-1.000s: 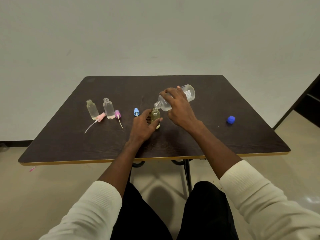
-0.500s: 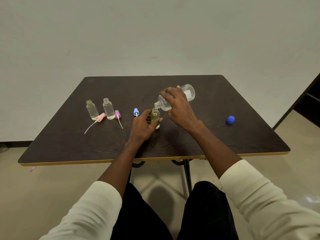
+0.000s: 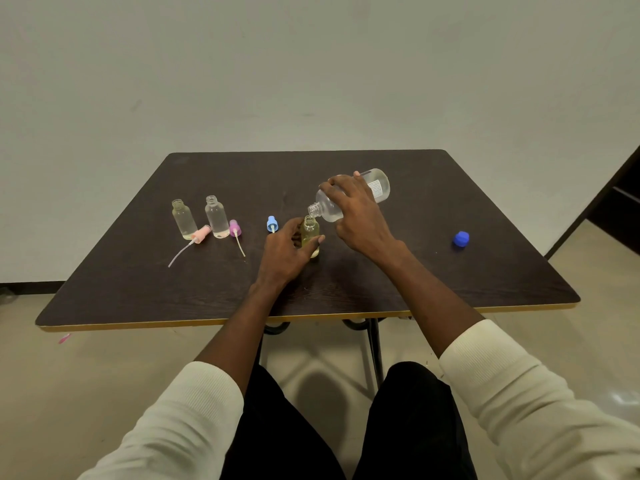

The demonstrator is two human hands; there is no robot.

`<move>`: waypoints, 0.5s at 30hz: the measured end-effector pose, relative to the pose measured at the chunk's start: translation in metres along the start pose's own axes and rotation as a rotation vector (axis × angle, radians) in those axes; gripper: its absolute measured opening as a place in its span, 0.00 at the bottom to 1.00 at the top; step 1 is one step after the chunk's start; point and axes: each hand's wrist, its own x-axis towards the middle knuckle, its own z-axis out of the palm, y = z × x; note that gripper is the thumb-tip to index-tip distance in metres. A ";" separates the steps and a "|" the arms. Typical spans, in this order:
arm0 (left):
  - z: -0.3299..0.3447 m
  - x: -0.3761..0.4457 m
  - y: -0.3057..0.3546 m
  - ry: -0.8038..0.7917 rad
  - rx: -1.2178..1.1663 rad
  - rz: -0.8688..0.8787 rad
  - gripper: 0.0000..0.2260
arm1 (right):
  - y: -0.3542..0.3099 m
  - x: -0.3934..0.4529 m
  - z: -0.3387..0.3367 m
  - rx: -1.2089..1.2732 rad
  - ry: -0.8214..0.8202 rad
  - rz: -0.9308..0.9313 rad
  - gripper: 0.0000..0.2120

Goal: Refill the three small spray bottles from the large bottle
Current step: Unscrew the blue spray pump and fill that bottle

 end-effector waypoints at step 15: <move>-0.002 -0.001 0.002 0.011 -0.005 0.033 0.22 | 0.000 0.000 -0.001 -0.009 0.007 -0.012 0.28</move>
